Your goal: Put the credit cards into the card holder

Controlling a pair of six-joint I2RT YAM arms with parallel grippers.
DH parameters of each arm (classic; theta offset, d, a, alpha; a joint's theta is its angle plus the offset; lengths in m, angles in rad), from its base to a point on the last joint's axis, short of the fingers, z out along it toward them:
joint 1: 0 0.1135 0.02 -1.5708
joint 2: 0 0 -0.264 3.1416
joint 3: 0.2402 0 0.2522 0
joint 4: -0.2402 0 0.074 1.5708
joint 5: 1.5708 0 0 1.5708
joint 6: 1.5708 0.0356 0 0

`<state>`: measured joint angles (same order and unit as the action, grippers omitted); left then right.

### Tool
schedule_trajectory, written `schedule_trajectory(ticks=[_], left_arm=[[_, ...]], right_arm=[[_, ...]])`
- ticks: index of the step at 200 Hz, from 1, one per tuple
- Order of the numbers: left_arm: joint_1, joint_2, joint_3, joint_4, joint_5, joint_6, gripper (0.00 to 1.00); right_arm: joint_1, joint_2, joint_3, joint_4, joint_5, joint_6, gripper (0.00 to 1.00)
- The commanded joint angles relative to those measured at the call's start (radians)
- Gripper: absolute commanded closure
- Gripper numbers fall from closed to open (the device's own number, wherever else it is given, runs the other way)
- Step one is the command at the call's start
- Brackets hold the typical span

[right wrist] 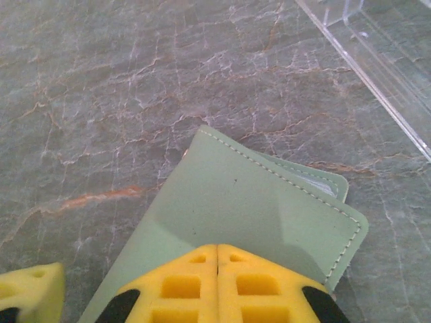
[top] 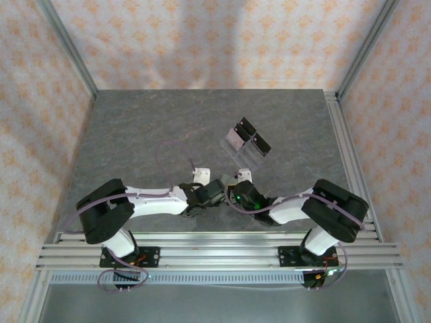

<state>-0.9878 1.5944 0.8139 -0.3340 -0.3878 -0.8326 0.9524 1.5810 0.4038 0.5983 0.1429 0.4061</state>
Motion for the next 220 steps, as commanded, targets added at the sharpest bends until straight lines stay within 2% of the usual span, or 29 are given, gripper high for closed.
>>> schedule_trajectory(ticks=[1,32,64,82,107,127,169,196,220], left_arm=[[0.009,-0.056,-0.025,-0.062,-0.077,-0.063,0.00],[0.019,-0.102,-0.033,-0.080,-0.092,-0.075,0.00],[0.027,-0.132,-0.035,-0.093,-0.096,-0.068,0.00],[0.028,-0.137,-0.033,-0.095,-0.093,-0.063,0.00],[0.030,-0.138,-0.037,-0.100,-0.097,-0.065,0.00],[0.030,-0.139,-0.041,-0.101,-0.100,-0.072,0.00],[0.032,-0.152,-0.044,-0.115,-0.114,-0.084,0.00],[0.037,-0.160,-0.040,-0.129,-0.120,-0.083,0.00],[0.045,-0.163,-0.032,-0.154,-0.122,-0.079,0.00]], right_arm=[[0.056,0.116,-0.079,-0.191,0.039,0.044,1.00],[0.080,0.189,-0.096,-0.129,0.083,0.091,1.00],[0.080,0.130,-0.084,-0.174,0.066,0.117,1.00],[0.079,0.057,-0.038,-0.265,0.064,0.106,0.87],[0.066,-0.035,0.065,-0.412,0.049,0.069,0.61],[0.037,-0.090,0.153,-0.493,0.013,0.038,0.47],[-0.055,-0.156,0.279,-0.620,-0.078,0.034,0.40],[-0.100,-0.186,0.291,-0.697,-0.133,0.074,0.36],[-0.132,-0.190,0.275,-0.719,-0.215,0.131,0.27]])
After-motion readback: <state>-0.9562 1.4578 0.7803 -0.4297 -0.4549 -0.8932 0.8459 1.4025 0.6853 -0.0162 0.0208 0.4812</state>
